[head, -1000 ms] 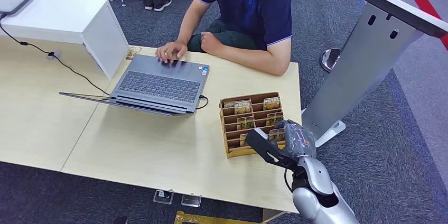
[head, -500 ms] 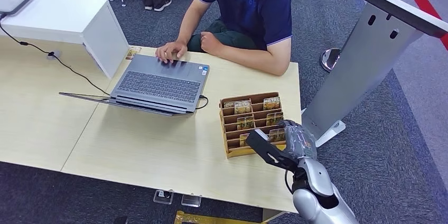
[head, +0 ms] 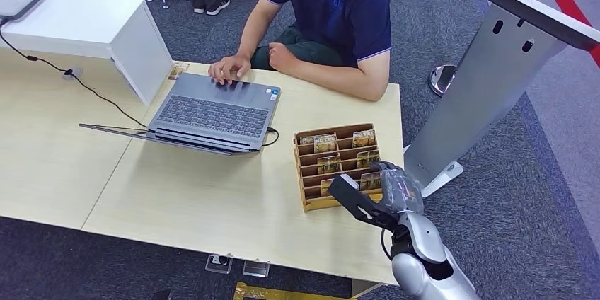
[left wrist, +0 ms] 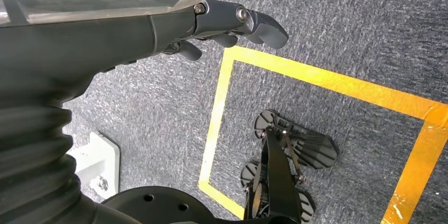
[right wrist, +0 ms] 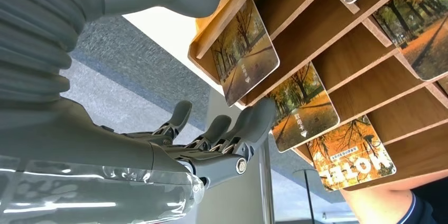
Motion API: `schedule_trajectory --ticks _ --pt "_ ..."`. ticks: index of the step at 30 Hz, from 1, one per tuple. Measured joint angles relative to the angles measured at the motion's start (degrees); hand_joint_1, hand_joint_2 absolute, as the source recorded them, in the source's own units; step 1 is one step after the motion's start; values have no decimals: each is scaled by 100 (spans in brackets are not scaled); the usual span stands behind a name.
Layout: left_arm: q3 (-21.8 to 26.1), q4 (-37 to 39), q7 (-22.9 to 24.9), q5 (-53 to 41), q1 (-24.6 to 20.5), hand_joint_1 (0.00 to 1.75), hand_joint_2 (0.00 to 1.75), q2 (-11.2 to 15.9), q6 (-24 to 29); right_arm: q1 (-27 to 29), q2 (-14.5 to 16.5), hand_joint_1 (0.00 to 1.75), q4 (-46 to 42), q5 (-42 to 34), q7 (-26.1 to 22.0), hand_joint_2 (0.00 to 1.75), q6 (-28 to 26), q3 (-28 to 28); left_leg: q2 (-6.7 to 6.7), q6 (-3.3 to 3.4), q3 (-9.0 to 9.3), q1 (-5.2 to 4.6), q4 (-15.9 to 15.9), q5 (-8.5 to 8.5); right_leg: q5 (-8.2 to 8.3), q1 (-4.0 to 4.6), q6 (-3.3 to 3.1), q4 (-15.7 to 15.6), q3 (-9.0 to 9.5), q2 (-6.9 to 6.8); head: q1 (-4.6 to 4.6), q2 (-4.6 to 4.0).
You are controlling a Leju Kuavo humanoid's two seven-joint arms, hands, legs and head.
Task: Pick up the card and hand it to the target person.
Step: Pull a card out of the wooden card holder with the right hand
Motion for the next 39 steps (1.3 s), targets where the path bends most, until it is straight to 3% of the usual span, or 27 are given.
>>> schedule_trajectory --ticks 3,24,31,36,39 --pt "0 0 0 2 0 0 175 0 1 0 0 83 -1 -6 2 175 23 12 0 0 0 0 0 0 0 0 0 0 0 0 0 1" --pt "1 0 2 43 0 0 175 0 9 -6 0 86 -15 -29 43 175 59 36 0 0 -1 0 0 0 0 0 0 0 -1 0 0 0" --pt "0 0 2 44 0 0 175 0 9 -6 0 133 -15 -102 45 175 58 49 0 0 -1 0 0 0 0 0 0 0 -1 0 0 0" --pt "0 0 2 44 0 0 175 0 9 -11 0 146 -15 -108 45 175 40 49 0 0 -1 0 0 0 0 0 0 0 -1 0 0 1" --pt "0 0 2 44 0 0 175 0 9 -16 0 168 -15 -112 45 175 25 49 0 0 -1 0 0 0 0 0 0 0 -1 0 0 1"
